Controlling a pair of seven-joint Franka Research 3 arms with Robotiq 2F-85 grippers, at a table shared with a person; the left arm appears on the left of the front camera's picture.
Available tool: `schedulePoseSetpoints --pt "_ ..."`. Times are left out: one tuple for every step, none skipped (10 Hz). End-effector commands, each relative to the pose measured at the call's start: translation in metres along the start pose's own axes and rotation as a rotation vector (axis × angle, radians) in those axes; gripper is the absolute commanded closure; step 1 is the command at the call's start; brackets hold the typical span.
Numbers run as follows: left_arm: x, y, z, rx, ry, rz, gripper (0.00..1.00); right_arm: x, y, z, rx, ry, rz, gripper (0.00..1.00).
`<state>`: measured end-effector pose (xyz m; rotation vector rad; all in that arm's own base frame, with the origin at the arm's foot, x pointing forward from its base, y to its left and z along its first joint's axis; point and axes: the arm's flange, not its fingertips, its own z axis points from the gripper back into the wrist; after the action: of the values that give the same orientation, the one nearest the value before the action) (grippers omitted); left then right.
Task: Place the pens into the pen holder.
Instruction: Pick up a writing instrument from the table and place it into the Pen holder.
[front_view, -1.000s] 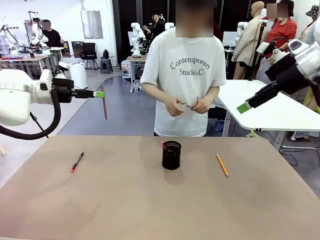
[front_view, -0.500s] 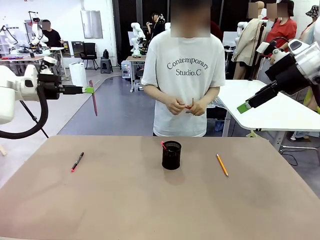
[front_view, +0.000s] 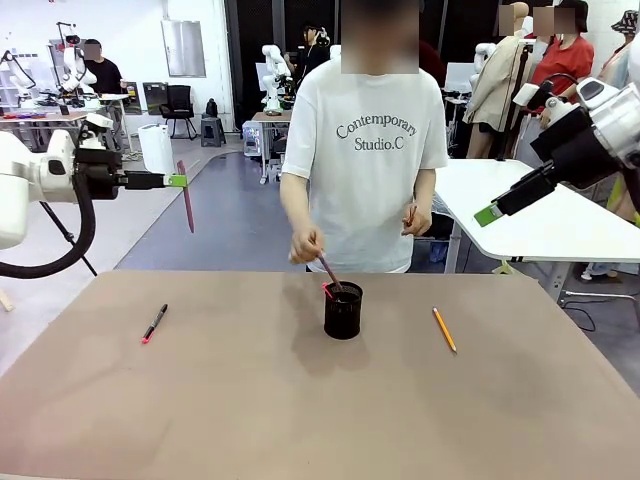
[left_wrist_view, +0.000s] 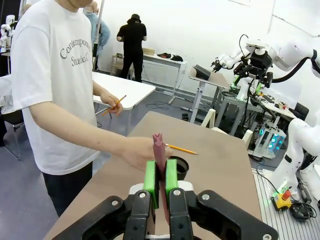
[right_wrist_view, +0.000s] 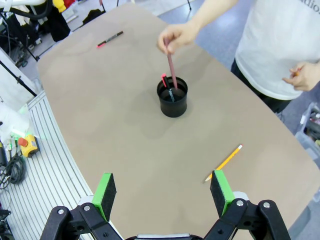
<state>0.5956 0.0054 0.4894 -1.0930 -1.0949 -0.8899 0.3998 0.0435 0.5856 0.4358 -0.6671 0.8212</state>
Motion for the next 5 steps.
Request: schedulePoseSetpoints --pt "0.0016 -0.0004 0.0004 0.0 -0.002 -0.003 1.0 0.0022 -0.001 -0.0006 0.016 -0.024 -0.004 0.0" --pt "0.0016 -0.0004 0.0004 0.0 -0.002 -0.003 1.0 0.0022 -0.001 -0.0006 0.016 -0.024 -0.004 0.0" --pt "0.0016 -0.0004 0.0004 0.0 -0.002 -0.003 1.0 0.0022 -0.001 -0.0006 0.016 -0.024 -0.004 0.0" --pt "0.0016 -0.0004 0.0004 0.0 -0.002 -0.003 1.0 0.0022 -0.001 -0.0006 0.016 -0.024 -0.004 0.0" --pt "0.0016 -0.0004 0.0004 0.0 -0.002 -0.003 1.0 0.0022 -0.001 -0.0006 0.016 -0.024 -0.004 0.0"
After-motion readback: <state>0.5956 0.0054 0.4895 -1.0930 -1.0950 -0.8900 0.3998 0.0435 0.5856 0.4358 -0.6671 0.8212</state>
